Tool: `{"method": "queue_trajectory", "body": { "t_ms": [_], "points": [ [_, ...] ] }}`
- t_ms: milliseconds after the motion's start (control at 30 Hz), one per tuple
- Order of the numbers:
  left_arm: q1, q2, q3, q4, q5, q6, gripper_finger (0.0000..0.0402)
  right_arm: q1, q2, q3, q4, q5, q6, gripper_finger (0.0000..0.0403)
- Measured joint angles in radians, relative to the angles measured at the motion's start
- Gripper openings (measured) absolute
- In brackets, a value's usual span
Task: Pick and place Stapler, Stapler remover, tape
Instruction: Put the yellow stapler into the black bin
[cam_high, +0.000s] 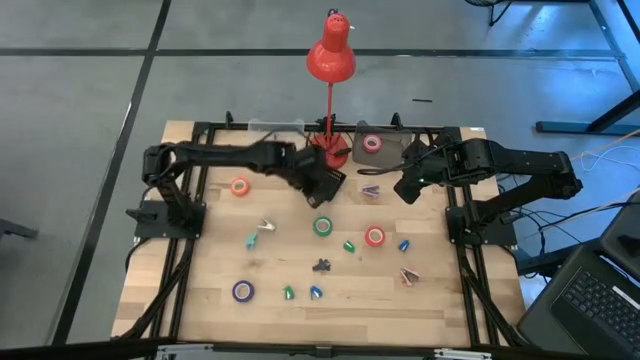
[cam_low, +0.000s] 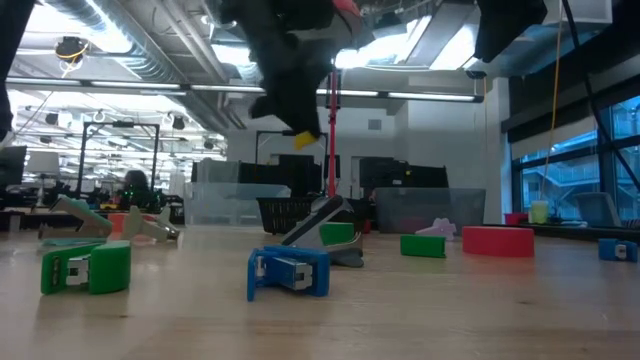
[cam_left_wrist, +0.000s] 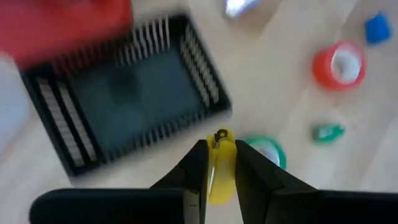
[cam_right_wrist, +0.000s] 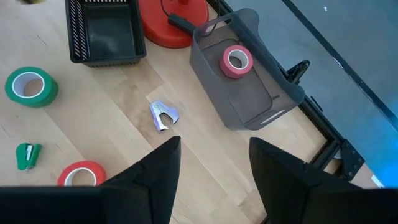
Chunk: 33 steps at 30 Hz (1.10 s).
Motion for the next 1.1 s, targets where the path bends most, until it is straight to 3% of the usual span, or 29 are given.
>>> {"method": "queue_trajectory", "body": {
  "t_ms": [300, 733, 1000, 1100],
  "points": [
    [0.135, 0.105, 0.105, 0.014, 0.041, 0.248, 0.0046, -0.001, 0.000, 0.000, 0.010, 0.000, 0.003, 0.0192],
    [0.126, 0.341, 0.185, 0.012, 0.096, 0.386, 0.0046, -0.027, 0.000, 0.000, 0.013, 0.001, 0.006, 0.0192],
    [0.118, 0.407, 0.184, 0.022, 0.113, 0.443, 0.0047, -0.027, 0.000, 0.000, 0.013, 0.000, 0.006, 0.0192],
    [0.117, 0.401, 0.184, 0.031, 0.124, 0.447, 0.0088, -0.027, 0.000, 0.000, 0.013, 0.000, 0.015, 0.0192]
  ]
}}
